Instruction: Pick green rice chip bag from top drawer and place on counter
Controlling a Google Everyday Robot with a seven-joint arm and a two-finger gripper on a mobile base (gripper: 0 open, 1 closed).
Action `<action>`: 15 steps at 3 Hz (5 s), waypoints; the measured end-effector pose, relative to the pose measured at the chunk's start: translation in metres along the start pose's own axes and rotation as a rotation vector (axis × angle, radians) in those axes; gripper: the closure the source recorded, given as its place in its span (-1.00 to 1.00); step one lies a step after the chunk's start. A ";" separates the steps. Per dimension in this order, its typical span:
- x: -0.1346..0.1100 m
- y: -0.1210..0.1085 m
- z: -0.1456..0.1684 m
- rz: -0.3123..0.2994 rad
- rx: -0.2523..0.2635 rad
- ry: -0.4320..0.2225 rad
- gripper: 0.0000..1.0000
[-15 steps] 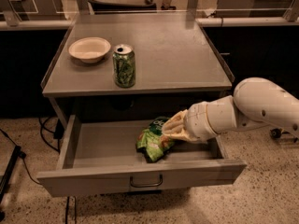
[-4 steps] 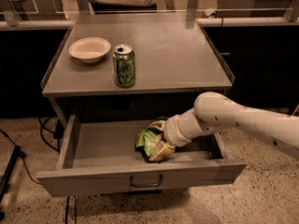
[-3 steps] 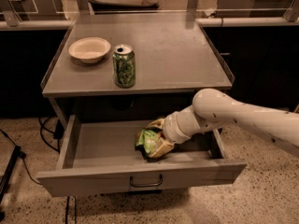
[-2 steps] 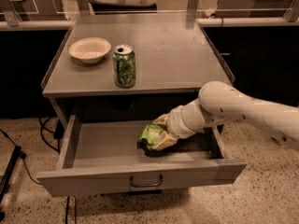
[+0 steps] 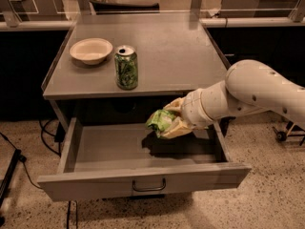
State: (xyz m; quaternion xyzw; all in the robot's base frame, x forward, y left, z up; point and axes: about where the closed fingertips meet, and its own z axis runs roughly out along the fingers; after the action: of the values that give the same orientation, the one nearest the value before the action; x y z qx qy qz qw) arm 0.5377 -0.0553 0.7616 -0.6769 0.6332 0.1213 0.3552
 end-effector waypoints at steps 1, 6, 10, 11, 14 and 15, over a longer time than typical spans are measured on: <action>0.000 0.000 0.000 0.000 0.000 0.000 1.00; -0.101 0.011 -0.149 0.054 -0.136 0.095 1.00; -0.071 -0.094 -0.116 -0.125 0.154 0.014 1.00; -0.064 -0.114 -0.093 -0.159 0.200 0.001 1.00; -0.040 -0.139 -0.040 -0.170 0.200 -0.004 1.00; -0.040 -0.141 -0.040 -0.169 0.198 -0.003 1.00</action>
Offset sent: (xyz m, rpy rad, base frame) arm -0.0230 0.0012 0.0261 0.0217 0.0725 0.0170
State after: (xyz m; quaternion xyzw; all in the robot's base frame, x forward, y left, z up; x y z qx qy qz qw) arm 0.6526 -0.0578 0.8609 -0.6893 0.5822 0.0289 0.4303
